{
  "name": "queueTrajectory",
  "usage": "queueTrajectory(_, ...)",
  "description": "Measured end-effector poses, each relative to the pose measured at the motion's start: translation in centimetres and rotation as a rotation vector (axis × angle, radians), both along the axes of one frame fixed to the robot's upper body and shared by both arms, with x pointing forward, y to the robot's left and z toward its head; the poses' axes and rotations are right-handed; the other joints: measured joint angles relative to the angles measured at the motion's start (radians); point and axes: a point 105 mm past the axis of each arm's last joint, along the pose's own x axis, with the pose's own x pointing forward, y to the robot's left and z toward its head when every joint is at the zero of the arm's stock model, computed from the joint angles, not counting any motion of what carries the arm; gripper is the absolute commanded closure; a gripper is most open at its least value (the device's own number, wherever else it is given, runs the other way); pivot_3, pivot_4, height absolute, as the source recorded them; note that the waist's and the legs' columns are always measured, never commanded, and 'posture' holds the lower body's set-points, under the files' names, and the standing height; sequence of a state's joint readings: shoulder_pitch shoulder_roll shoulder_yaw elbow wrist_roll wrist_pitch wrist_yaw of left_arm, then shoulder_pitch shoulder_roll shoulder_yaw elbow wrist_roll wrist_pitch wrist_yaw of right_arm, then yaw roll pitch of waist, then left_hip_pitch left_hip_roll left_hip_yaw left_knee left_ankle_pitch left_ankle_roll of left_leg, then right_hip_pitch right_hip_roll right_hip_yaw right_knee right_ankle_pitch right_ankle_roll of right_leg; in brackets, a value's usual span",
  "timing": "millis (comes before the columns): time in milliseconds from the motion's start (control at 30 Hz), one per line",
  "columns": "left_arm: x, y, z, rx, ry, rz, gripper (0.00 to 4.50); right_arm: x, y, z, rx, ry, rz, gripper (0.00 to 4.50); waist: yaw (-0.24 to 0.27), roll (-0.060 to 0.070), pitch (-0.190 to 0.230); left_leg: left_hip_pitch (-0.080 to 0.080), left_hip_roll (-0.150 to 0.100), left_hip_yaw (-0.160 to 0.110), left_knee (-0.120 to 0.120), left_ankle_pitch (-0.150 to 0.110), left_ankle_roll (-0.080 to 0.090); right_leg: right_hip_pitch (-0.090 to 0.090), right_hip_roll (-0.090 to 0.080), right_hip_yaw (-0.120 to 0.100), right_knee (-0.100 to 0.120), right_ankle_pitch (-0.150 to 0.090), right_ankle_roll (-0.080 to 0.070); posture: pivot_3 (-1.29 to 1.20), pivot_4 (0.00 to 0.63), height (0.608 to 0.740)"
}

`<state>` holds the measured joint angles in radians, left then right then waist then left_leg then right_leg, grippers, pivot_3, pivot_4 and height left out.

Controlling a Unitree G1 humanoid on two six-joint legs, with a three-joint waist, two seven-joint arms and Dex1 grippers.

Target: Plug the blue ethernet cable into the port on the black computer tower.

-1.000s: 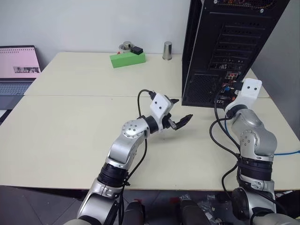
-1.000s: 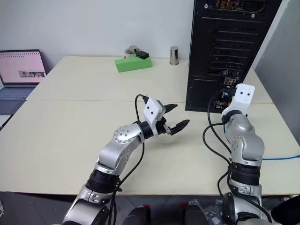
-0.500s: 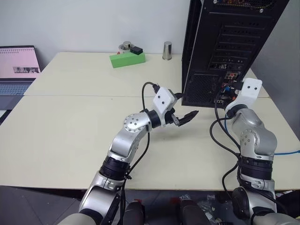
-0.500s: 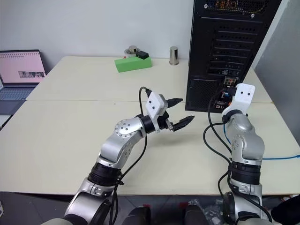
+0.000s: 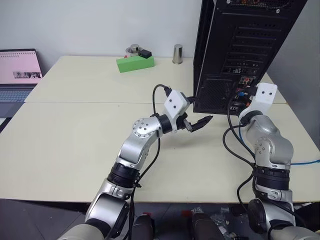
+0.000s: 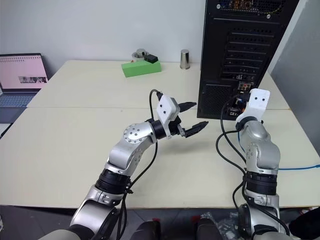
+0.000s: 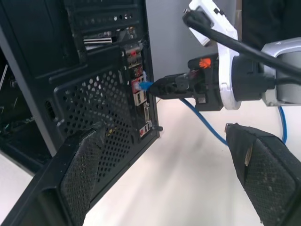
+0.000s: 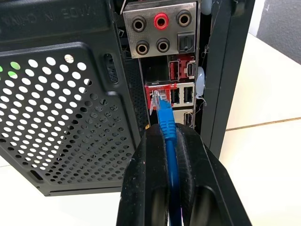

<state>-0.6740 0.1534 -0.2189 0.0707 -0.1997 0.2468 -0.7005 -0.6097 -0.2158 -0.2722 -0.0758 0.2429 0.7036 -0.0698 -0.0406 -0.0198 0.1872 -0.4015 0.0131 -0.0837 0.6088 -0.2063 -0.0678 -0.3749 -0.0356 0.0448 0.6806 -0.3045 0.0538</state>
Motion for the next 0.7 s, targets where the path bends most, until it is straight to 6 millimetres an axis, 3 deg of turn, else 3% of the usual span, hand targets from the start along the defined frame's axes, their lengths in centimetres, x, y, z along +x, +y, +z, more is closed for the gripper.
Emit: queueTrajectory(700,0.1,0.1,0.0,-0.010,-0.003,0.005,0.18,1.0,1.3,0.2,0.020,-0.003,-0.011,4.50,-0.014,0.000,0.000,0.000,0.000,0.000,0.000,0.000,0.000,0.000,0.000,0.001,0.000,0.000,0.000,0.00,0.150,0.740)
